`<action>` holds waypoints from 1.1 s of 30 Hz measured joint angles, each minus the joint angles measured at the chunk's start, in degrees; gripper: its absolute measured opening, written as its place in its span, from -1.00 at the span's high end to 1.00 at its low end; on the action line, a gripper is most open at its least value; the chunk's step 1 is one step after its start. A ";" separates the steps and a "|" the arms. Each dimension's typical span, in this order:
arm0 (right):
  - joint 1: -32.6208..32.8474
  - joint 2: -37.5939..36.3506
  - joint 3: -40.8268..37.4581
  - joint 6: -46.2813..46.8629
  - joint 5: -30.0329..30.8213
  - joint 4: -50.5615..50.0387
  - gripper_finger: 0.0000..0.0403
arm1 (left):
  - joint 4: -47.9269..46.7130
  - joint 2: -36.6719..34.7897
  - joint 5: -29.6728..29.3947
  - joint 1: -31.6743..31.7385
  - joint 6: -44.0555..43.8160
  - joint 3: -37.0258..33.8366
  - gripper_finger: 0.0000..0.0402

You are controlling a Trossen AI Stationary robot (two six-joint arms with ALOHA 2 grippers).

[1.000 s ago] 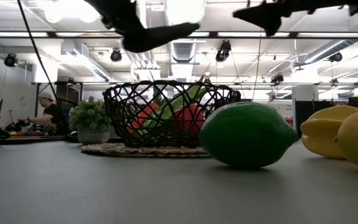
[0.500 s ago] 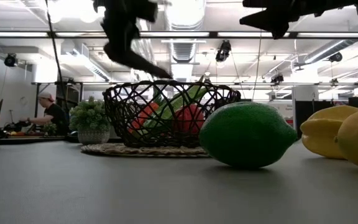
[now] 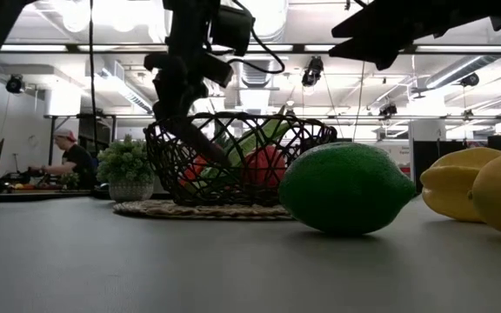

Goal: Build produce basket
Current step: Put the purple eggplant into the basket, then put the purple grapes into the basket

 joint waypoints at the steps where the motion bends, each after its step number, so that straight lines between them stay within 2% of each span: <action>1: 0.00 0.00 0.00 0.00 0.00 -0.03 -0.32 | -0.02 0.24 -0.02 -0.09 0.13 -0.02 0.32; 9: 0.00 0.00 0.00 0.04 -0.03 -0.02 -0.32 | -0.06 0.39 -0.04 -0.35 0.51 -0.04 0.29; 21: 0.00 0.00 0.00 0.16 -0.07 -0.05 -0.32 | -0.94 0.39 0.55 -0.35 0.55 -0.11 -0.14; 28: 0.00 0.00 0.00 0.66 -0.10 -0.14 -0.31 | -3.89 -1.55 -0.78 -0.95 -2.69 2.71 -0.16; 33: 0.00 0.00 0.00 0.22 -0.11 -0.11 -0.31 | 1.17 -7.05 -0.92 -3.83 -6.52 3.69 -0.16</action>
